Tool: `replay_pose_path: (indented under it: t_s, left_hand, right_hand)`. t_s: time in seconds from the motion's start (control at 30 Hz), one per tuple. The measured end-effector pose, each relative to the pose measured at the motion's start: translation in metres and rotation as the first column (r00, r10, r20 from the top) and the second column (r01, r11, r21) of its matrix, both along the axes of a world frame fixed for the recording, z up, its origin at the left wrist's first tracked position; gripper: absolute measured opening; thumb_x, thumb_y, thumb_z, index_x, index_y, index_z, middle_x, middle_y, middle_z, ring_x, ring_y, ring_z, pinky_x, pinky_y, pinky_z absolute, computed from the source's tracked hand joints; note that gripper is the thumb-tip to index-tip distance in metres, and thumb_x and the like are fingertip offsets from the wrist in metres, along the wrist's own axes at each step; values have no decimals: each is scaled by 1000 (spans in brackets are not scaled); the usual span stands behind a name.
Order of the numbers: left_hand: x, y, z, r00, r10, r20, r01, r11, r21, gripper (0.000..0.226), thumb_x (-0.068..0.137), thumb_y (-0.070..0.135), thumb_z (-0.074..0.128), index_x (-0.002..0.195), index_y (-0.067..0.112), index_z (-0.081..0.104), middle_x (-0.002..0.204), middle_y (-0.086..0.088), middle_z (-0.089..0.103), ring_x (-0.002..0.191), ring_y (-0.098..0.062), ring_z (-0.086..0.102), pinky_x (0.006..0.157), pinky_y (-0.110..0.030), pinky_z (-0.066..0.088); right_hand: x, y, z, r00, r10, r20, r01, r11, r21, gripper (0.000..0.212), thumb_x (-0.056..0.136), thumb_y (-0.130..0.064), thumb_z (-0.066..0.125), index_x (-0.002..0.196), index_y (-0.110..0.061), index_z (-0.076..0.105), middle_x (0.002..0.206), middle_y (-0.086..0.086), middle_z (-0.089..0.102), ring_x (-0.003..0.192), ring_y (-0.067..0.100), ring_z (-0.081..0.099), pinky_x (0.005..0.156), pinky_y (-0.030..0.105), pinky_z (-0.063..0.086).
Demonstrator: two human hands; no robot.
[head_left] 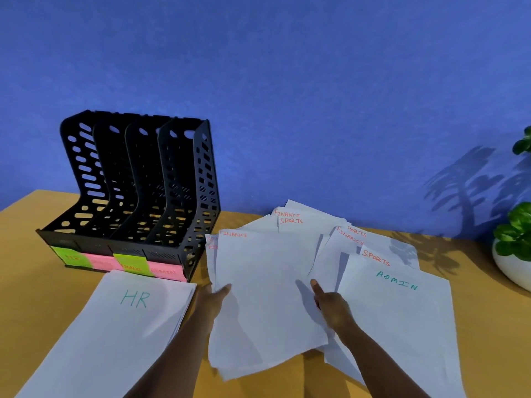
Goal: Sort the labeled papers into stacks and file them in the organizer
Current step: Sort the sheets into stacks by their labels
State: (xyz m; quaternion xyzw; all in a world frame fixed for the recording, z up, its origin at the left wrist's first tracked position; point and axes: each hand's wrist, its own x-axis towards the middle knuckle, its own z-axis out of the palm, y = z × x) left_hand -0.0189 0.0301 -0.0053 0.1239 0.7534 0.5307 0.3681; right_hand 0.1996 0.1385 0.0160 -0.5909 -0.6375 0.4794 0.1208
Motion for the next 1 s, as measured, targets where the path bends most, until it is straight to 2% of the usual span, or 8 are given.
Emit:
replay_pose_path:
  t_s: [0.07,0.13,0.2,0.27,0.5,0.63,0.8,1.0]
  left_hand:
    - [-4,-2,-4,999,-22,-27,19,994,-107,47,88,10,60,131,-2,44,136,-20,51,124,-40,47,103,-45,39]
    - [-7,-4,-9,999,-29,-30,22,977,-211,46,89,11,59,130,-3,45,134,-21,52,123,-40,48,102,-45,40]
    - [-10,-4,-13,1000,-19,-17,14,968,-251,42,88,5,58,127,-7,47,132,-23,53,119,-40,50,100,-43,41]
    - [-12,-3,-14,1000,-22,-7,19,957,-288,40,89,3,56,126,-8,46,131,-24,52,107,-36,52,92,-38,43]
    - [-14,-9,-16,998,9,-65,-25,967,-254,41,87,-2,45,127,6,48,111,-19,60,84,-29,52,65,-27,43]
    - [-10,-14,-14,993,-5,-121,-23,974,-227,44,85,0,43,126,14,44,99,-12,58,72,-25,55,65,-29,49]
    - [-11,-21,-11,990,4,-142,-42,964,-264,39,86,3,44,124,9,44,114,-20,61,94,-36,59,78,-36,50]
    - [-11,-22,-11,985,-30,-172,-19,961,-277,41,87,6,45,128,9,46,121,-20,61,107,-38,57,89,-38,48]
  right_hand:
    - [2,1,-3,994,-31,107,2,965,262,45,95,-39,45,71,-7,67,74,9,70,72,24,67,72,28,52]
    - [2,2,-6,973,-5,232,-95,905,414,28,93,-30,50,95,-9,69,103,11,72,97,26,67,86,28,51]
    - [-2,2,-11,925,83,371,-230,899,372,46,91,-33,54,127,-4,52,135,9,55,124,24,52,102,28,42]
    - [-6,1,-17,879,122,460,-288,906,310,68,89,-43,54,140,-2,36,147,9,39,135,24,38,110,28,36]
    - [-9,3,-27,782,243,574,-429,878,212,92,74,-54,65,141,-2,28,143,7,34,135,24,31,113,28,30]
    - [-9,2,-29,754,233,614,-462,853,244,74,86,-52,51,142,-7,29,146,9,34,136,26,32,112,33,33]
    - [-4,1,-34,627,282,726,-576,795,190,82,89,-56,40,148,-8,9,156,14,13,145,30,15,118,42,15]
    - [-2,0,-38,626,306,717,-584,793,172,88,89,-57,41,148,-6,2,159,12,6,147,25,9,119,42,8]
